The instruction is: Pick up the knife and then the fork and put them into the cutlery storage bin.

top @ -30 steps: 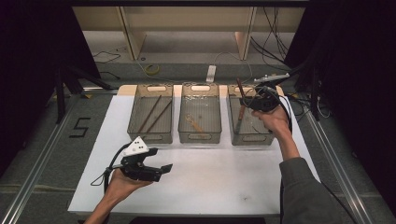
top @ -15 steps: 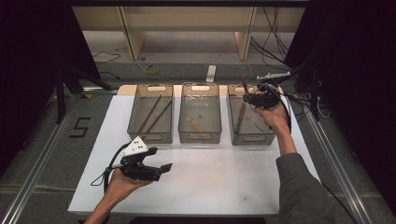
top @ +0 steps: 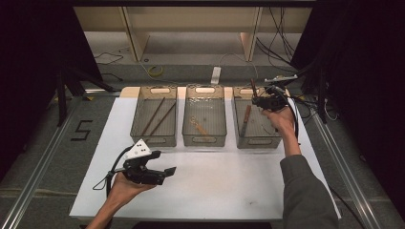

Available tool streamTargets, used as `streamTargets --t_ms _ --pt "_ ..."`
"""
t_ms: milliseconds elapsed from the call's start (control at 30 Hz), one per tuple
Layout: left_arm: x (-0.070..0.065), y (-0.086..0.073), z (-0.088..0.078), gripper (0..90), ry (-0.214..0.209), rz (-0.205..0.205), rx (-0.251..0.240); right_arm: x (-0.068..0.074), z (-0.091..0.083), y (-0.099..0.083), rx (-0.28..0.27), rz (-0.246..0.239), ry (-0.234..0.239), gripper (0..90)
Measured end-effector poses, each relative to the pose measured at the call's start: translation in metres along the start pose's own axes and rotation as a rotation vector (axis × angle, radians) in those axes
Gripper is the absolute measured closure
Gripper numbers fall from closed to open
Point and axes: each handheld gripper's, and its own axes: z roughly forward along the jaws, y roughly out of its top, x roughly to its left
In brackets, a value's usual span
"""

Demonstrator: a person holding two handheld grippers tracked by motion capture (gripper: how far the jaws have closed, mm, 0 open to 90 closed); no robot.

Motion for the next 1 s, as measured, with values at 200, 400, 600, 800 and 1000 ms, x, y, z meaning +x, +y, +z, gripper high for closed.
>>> streamTargets --t_ms 200,400,600,800,1000 --pt "0.000 0.000 0.000 15.8 -0.002 -0.002 0.002 -0.002 0.003 -0.003 0.011 0.005 -0.006 77.4" --pt "0.000 0.000 0.000 15.8 -0.001 -0.004 0.006 -0.001 0.009 -0.008 0.026 0.005 -0.004 77.3" --pt "0.000 0.000 0.000 15.7 0.000 -0.005 0.006 0.001 0.015 -0.012 0.051 0.007 -0.001 76.7" --pt "0.001 0.000 -0.001 15.7 0.007 -0.020 0.001 0.000 0.019 -0.016 0.087 0.024 0.016 62.0" --pt "0.003 0.001 -0.002 15.6 0.015 -0.019 -0.003 0.006 0.011 -0.015 0.069 0.003 0.032 55.2"
